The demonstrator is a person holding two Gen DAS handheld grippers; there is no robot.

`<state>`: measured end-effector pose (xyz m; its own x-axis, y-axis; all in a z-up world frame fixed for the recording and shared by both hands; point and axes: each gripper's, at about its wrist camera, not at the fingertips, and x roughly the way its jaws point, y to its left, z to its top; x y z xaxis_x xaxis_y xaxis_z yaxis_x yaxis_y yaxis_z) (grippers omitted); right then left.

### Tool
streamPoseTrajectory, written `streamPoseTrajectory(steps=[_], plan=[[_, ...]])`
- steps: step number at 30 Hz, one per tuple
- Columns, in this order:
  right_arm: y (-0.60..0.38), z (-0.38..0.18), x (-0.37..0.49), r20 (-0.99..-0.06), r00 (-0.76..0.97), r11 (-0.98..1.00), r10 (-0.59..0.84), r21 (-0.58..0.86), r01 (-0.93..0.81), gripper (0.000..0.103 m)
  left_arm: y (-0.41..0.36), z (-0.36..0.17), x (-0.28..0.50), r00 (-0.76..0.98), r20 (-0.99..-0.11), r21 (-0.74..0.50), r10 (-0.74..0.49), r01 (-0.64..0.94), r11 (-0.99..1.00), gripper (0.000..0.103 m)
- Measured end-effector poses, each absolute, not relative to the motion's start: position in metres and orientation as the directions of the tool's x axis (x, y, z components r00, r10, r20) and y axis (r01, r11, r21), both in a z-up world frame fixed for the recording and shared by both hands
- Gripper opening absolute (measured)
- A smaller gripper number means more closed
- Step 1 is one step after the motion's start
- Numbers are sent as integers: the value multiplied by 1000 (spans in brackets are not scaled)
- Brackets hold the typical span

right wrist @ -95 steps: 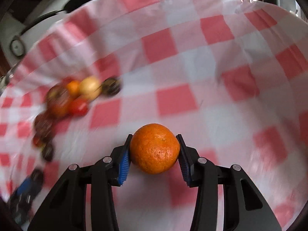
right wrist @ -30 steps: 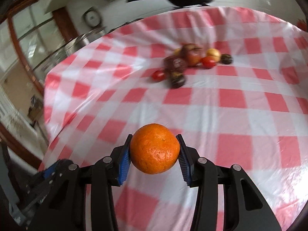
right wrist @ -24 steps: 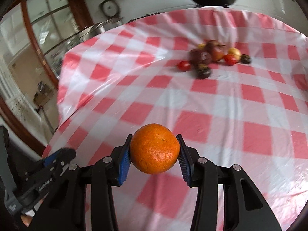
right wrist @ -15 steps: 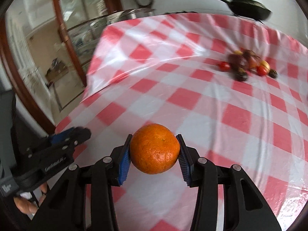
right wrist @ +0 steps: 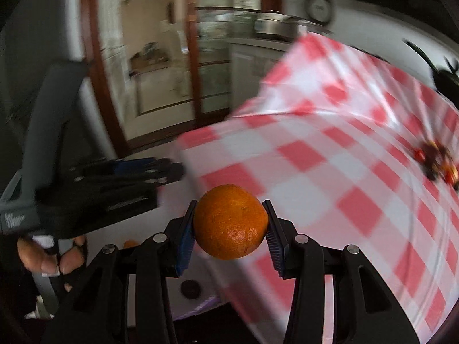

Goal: Organize fruits
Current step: 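Carry both fruits into the white box and open both tools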

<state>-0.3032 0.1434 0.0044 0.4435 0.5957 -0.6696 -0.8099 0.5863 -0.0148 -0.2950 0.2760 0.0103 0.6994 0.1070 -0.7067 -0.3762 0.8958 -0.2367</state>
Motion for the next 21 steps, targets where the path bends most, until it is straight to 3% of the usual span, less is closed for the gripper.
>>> streamPoseTrajectory(steps=[7, 15, 21], plan=[[180, -36, -351, -740, 348, 420, 576, -97, -902, 44, 304, -22, -333, 663, -739, -274, 120, -458, 846, 42], [203, -81, -349, -831, 259, 387, 492, -58, -920, 44, 333, -66, -361, 562, -807, -212, 183, -565, 798, 42], [223, -116, -350, -891, 190, 364, 412, -30, -931, 44, 338, -101, -352, 420, -884, -95, 204, -591, 801, 43]])
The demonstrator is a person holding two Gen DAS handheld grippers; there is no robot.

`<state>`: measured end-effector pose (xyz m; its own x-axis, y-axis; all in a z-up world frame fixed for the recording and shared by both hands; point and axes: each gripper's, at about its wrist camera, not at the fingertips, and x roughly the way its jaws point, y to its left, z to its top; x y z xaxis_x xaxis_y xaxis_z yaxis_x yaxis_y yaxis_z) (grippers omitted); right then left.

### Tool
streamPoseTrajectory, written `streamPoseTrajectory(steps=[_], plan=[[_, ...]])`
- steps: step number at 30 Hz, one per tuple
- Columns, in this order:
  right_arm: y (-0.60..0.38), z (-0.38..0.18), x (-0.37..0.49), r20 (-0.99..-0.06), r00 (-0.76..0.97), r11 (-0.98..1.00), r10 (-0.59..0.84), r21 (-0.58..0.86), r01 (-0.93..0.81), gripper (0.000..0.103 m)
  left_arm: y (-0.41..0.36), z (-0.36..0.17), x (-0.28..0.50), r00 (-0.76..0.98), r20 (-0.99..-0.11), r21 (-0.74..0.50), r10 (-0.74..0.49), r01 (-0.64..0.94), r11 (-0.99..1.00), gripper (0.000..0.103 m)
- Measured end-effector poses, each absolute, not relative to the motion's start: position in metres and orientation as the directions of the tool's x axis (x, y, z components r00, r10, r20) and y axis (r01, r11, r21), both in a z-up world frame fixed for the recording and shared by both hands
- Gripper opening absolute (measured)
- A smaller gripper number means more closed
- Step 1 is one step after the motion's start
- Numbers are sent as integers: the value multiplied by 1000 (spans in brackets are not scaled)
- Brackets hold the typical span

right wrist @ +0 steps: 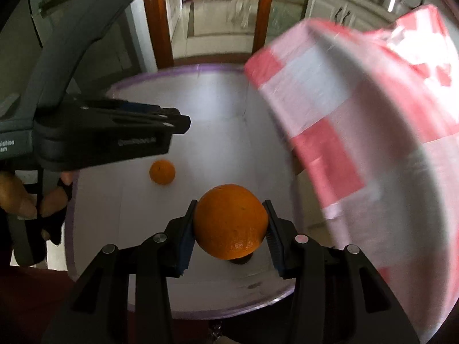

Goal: Organize fruits
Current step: 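Carry both fruits into the white box and open both tools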

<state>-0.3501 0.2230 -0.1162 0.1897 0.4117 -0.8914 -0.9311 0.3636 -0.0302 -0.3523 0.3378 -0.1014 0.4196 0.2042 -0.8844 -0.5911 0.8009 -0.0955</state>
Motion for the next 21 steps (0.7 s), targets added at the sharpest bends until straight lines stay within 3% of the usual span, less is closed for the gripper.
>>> streamPoseTrajectory(steps=[7, 9, 11, 15, 21], plan=[[232, -141, -347, -932, 155, 374, 329, -22, -927, 45, 337, -123, -351, 368, -906, -60, 210, -602, 796, 43], [233, -144, -347, -935, 151, 376, 320, -21, -926, 45, 335, -122, -350, 368, -901, -40, 229, -597, 801, 58], [234, -145, -349, -937, 150, 374, 316, -22, -927, 46, 335, -119, -350, 373, -894, -30, 248, -602, 798, 79], [235, -140, -351, -928, 167, 368, 333, -35, -929, 57, 339, -118, -349, 378, -892, -41, 247, -612, 789, 80], [230, -132, -349, -923, 174, 367, 342, -40, -929, 57, 342, -117, -349, 374, -894, -45, 246, -622, 781, 80]])
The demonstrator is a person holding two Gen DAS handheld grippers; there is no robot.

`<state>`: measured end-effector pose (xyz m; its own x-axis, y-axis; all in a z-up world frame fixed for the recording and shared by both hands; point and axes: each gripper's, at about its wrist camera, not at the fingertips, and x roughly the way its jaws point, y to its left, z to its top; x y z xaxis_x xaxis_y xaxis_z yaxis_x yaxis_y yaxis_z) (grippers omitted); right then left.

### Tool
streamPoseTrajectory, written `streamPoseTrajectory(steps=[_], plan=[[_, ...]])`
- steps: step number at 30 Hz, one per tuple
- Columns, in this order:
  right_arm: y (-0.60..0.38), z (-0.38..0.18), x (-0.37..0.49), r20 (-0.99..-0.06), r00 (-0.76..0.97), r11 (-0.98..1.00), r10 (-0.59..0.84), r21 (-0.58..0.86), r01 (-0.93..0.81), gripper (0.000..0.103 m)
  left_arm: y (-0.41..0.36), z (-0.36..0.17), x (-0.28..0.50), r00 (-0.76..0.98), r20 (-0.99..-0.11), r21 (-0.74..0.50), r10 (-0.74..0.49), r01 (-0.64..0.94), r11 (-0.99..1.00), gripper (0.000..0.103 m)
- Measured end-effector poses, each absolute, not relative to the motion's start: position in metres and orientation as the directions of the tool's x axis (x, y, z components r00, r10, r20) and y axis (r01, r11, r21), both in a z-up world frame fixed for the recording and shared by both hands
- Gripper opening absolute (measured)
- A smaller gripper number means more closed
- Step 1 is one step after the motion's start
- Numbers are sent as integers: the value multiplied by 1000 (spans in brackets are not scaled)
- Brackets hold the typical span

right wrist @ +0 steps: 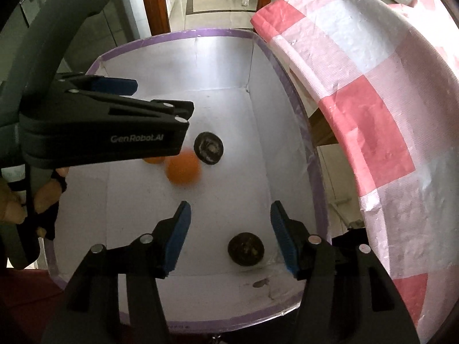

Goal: Organize fruits
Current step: 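Carry both fruits into the white box and open both tools, then move both open tools back over the fruits on the table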

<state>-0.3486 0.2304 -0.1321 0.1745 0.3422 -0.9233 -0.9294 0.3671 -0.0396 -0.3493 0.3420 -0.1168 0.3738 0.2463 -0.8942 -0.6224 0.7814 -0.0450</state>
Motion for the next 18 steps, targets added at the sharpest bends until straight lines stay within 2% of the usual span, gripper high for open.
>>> streamPoseTrajectory(steps=[18], plan=[[215, -98, -355, -874, 212, 361, 437, -45, -932, 67, 339, -82, -347, 400, -864, -17, 306, -631, 776, 86]])
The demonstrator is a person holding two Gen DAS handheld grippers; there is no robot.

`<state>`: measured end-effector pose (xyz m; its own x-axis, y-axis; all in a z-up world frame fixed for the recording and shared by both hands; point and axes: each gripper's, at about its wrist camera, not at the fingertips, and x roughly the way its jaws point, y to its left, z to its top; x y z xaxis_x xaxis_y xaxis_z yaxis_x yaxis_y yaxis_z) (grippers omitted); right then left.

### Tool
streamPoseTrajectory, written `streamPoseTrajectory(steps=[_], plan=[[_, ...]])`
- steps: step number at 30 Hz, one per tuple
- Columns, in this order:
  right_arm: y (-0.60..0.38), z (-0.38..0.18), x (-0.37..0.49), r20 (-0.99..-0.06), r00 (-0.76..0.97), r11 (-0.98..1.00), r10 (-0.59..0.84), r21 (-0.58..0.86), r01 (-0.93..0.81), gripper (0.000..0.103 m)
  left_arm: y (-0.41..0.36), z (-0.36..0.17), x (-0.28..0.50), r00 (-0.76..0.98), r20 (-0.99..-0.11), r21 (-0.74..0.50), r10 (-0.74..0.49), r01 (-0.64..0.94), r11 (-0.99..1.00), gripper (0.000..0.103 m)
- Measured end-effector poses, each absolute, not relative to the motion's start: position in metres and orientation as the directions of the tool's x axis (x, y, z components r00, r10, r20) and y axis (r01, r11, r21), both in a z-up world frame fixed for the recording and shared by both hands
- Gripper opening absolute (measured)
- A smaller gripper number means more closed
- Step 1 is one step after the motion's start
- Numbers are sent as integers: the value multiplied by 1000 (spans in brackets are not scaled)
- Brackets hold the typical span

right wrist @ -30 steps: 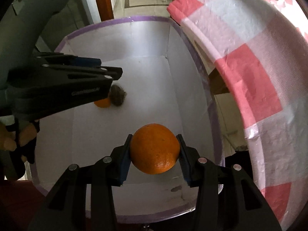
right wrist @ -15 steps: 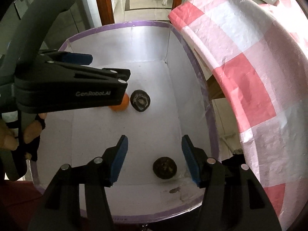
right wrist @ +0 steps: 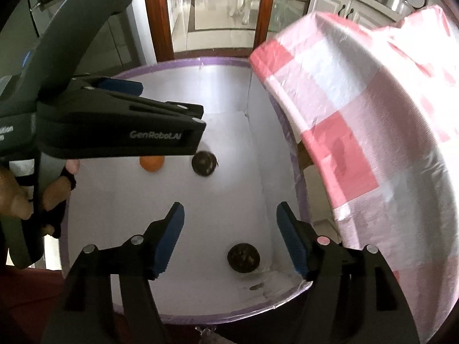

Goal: Organize fruits
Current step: 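Move both open tools back over the fruits on the table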

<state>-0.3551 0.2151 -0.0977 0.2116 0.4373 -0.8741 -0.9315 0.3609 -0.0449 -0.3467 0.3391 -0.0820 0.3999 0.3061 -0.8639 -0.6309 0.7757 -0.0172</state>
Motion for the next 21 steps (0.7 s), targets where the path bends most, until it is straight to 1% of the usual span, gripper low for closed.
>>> streamPoseTrajectory(steps=[2, 4, 6, 8, 10, 13, 17, 18, 21], plan=[[211, -88, -355, -860, 217, 364, 462, -39, -930, 69, 337, -70, -345, 410, -851, -5, 329, -633, 774, 87], [205, -76, -355, -841, 224, 369, 493, -30, -929, 73, 335, -56, -345, 426, -829, 11, 362, -635, 772, 91], [196, -64, -353, -820, 225, 373, 525, -16, -928, 76, 331, -40, -344, 446, -802, 25, 398, -641, 767, 93], [185, -45, -351, -788, 226, 383, 573, 14, -924, 79, 327, -22, -340, 471, -772, 30, 427, -644, 765, 95], [170, -21, -347, -737, 235, 397, 633, 49, -917, 86, 320, -2, -332, 511, -738, 28, 441, -630, 776, 98], [143, 10, -334, -671, 278, 444, 688, 86, -892, 87, 300, 28, -315, 571, -678, 49, 463, -594, 803, 101], [95, 47, -315, -579, 421, 564, 698, 84, -821, 87, 261, 62, -283, 653, -625, 78, 428, -493, 867, 101], [78, 56, -310, -553, 467, 603, 690, 83, -793, 87, 249, 70, -275, 673, -612, 86, 415, -465, 881, 101], [34, 71, -288, -513, 570, 704, 642, 100, -703, 87, 206, 90, -247, 740, -569, 114, 359, -362, 925, 101]])
